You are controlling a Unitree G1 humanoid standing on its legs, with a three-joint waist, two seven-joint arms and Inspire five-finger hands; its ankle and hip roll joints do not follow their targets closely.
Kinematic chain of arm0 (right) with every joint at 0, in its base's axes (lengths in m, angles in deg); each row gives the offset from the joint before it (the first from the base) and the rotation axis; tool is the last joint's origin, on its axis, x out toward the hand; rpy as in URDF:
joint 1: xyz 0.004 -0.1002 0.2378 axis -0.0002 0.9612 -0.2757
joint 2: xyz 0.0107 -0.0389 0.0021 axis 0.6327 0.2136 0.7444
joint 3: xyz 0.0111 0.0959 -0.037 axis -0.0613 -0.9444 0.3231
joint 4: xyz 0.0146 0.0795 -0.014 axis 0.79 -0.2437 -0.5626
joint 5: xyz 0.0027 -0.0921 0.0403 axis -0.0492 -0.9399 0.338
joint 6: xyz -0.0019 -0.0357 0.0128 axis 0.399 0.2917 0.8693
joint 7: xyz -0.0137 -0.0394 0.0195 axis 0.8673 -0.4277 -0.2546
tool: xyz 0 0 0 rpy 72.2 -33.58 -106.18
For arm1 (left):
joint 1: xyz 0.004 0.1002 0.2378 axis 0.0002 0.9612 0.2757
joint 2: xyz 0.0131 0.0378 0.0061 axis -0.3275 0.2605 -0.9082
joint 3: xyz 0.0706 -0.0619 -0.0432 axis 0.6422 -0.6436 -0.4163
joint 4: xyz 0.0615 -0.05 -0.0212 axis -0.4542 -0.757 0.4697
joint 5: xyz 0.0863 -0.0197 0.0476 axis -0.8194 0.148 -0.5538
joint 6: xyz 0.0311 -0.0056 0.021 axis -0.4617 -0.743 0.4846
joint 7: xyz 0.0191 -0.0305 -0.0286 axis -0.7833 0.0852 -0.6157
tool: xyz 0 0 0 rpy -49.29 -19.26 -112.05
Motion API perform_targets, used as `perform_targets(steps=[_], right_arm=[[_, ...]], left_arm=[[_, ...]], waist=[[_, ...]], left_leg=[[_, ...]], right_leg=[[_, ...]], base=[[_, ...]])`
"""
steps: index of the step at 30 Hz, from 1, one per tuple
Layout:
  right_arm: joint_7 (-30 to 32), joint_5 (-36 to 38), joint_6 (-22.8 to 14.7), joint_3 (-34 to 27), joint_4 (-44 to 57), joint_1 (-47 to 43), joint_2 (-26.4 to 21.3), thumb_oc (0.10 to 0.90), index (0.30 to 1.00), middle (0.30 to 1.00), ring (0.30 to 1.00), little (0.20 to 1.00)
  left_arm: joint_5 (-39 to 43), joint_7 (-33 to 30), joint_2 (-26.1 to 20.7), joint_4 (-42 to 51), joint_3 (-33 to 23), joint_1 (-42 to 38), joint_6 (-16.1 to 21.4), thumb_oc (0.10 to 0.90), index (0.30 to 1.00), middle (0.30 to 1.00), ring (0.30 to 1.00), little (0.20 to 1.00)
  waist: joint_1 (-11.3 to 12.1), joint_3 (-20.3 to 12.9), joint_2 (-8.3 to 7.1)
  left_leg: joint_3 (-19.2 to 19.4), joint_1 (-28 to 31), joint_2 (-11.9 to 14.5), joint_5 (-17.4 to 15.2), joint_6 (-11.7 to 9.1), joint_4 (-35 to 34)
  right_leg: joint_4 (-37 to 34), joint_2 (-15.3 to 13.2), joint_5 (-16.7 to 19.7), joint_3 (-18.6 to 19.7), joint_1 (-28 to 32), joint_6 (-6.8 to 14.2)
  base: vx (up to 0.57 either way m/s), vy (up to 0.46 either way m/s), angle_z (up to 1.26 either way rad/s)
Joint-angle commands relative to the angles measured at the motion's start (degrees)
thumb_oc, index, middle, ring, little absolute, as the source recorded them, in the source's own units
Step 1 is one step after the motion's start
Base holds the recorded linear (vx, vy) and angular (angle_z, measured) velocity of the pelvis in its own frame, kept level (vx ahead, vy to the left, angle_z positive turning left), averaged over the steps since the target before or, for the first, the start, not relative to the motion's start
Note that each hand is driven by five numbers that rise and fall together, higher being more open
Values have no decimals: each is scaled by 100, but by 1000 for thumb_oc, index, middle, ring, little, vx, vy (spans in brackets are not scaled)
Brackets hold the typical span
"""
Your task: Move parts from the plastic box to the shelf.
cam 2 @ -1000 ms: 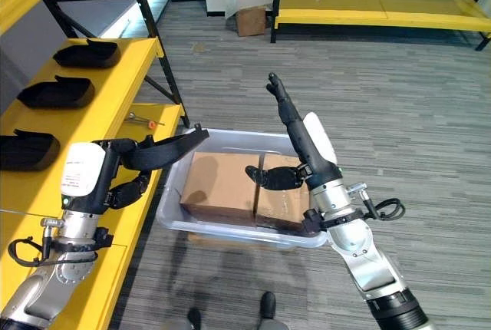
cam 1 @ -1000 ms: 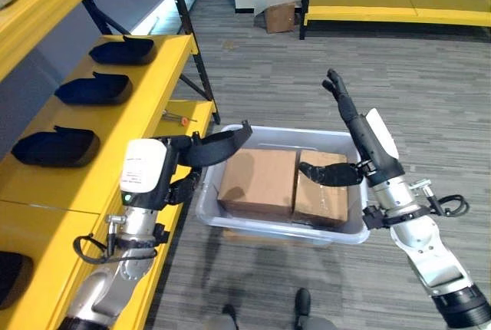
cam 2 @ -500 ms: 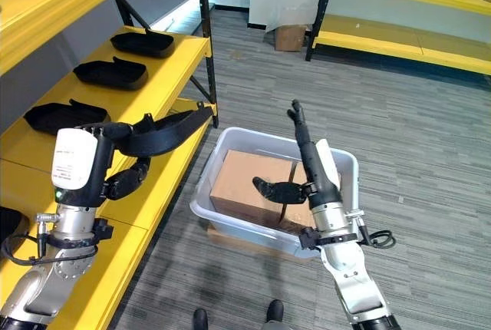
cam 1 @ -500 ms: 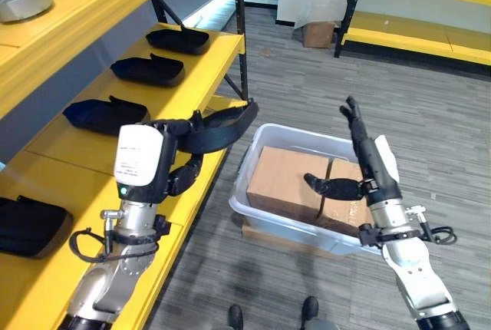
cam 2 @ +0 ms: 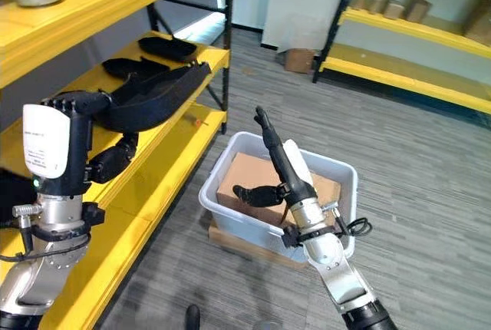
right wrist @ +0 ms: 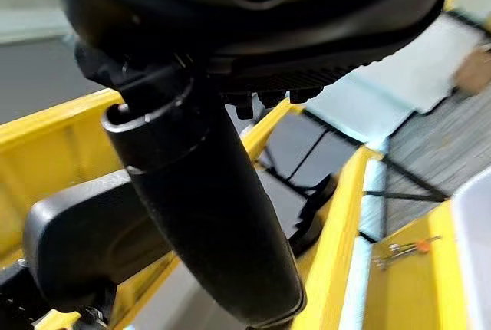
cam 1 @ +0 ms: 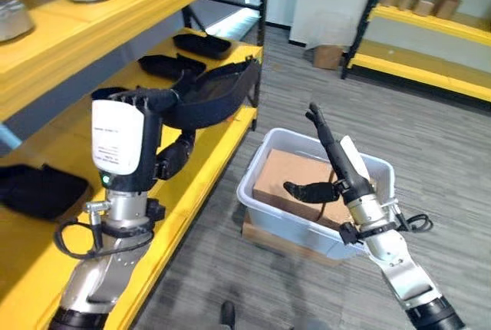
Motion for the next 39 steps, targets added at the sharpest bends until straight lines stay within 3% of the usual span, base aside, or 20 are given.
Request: perform_targets(steps=[1,6,11,13,14,15,16,17,19,20,23,27,30,32,39], right_arm=[[357,109,-474,-21,126,-713,106,900,1000,1000,1000,1000],[362,297,-542,-177,244,-624,-12,900,1000,1000,1000,1000],[456,410,-642,-456,326,-399,-206,900,1000,1000,1000,1000],[518,433,-649,-531,312,-340,-250,900,1000,1000,1000,1000],[518,433,-648,-531,314,-343,-250,900,1000,1000,1000,1000],[550,410,-643,-556,304,-295,-255,900,1000,1000,1000,1000],[515,414,-663,-635,334,-88,-269,900,1000,1000,1000,1000],[512,415,-663,-639,342,-77,-268,900,1000,1000,1000,1000],[510,376,-676,-745,330,180,-310,900,1000,1000,1000,1000],[543,333,-653,-807,247,351,-310,900,1000,1000,1000,1000],[646,139,-623,-915,164,521,-378,900,1000,1000,1000,1000],[765,35,-561,-1133,94,605,-357,900,1000,1000,1000,1000],[844,-31,-537,-1162,32,580,-277,900,1000,1000,1000,1000],[904,-174,-465,-1136,26,524,-154,900,1000,1000,1000,1000],[937,-418,-369,-938,-72,393,61,900,1000,1000,1000,1000]], left_arm=[[330,-602,7,218,-362,-638,169,400,300,300,300,300],[389,-560,40,196,-356,-557,197,400,300,300,300,300],[386,-540,133,167,-421,-240,171,400,300,300,300,300],[399,-519,153,145,-453,-153,155,400,300,300,300,300],[401,-514,153,153,-460,-150,154,400,300,300,300,300],[413,-533,151,148,-502,-102,162,400,300,300,300,300],[433,-567,211,149,-591,60,217,400,300,300,300,300],[434,-565,211,157,-592,70,219,400,300,300,300,300],[518,-581,250,157,-607,120,251,400,300,300,300,300],[550,-597,262,153,-593,85,255,400,300,300,300,300],[522,-690,303,111,-661,89,241,400,300,300,300,300],[440,-764,337,108,-617,-72,216,400,300,300,300,300],[410,-848,330,128,-621,-96,198,400,300,300,300,300],[482,-969,370,130,-694,-136,140,400,300,300,300,300],[299,-1244,429,174,-848,-91,-73,400,300,300,300,300]], waist=[[-44,-723,-63],[13,-606,-46],[39,-335,82],[-29,-261,60],[-35,-266,68],[-71,-255,39],[-115,-264,-49],[-127,-269,-47],[-202,-312,-101],[-260,-387,-74],[-384,-594,103],[-374,-770,227],[-333,-793,216],[-234,-816,133],[-129,-829,-75]], left_leg=[[127,-356,-59,-130,-13,-57],[55,-672,179,199,-259,-57],[126,-994,276,421,-398,20],[486,-989,349,295,-381,399],[480,-1043,358,298,-376,454],[591,-982,432,187,-377,704],[544,-787,508,-249,-361,1172],[531,-820,506,-239,-353,1204],[421,-606,771,-442,-347,1539],[348,-274,1118,-440,-407,1588],[198,217,1405,-261,-607,880],[436,535,1270,-346,-694,4],[356,567,1098,-457,-647,-52],[315,565,845,-598,-542,-57],[335,552,378,-875,-277,-57]], right_leg=[[-861,357,939,-178,86,-113],[-1511,519,1183,-419,285,-198],[-1576,593,1200,-864,236,-349],[-1576,462,1283,-1088,179,-370],[-1576,470,1308,-1094,153,-373],[-1569,409,1358,-1174,109,-381],[-1540,243,1393,-1281,63,-385],[-1545,243,1411,-1297,55,-386],[-1504,137,1391,-1475,24,-398],[-1461,97,1338,-1634,12,-384],[-1436,27,1307,-1816,7,-271],[-1403,-164,1355,-2061,85,-150],[-1405,-308,1410,-2126,148,-61],[-1365,-558,1534,-2218,163,78],[-1291,-986,1898,-2094,11,354]], base=[[-224,-210,-1],[-202,-173,-5],[-176,-91,49],[-187,13,92],[-137,20,100],[-152,48,94],[-148,48,65],[-116,50,44],[-61,69,56],[-34,143,112],[64,230,98],[68,208,44],[41,181,52],[19,295,33],[3,187,12]])
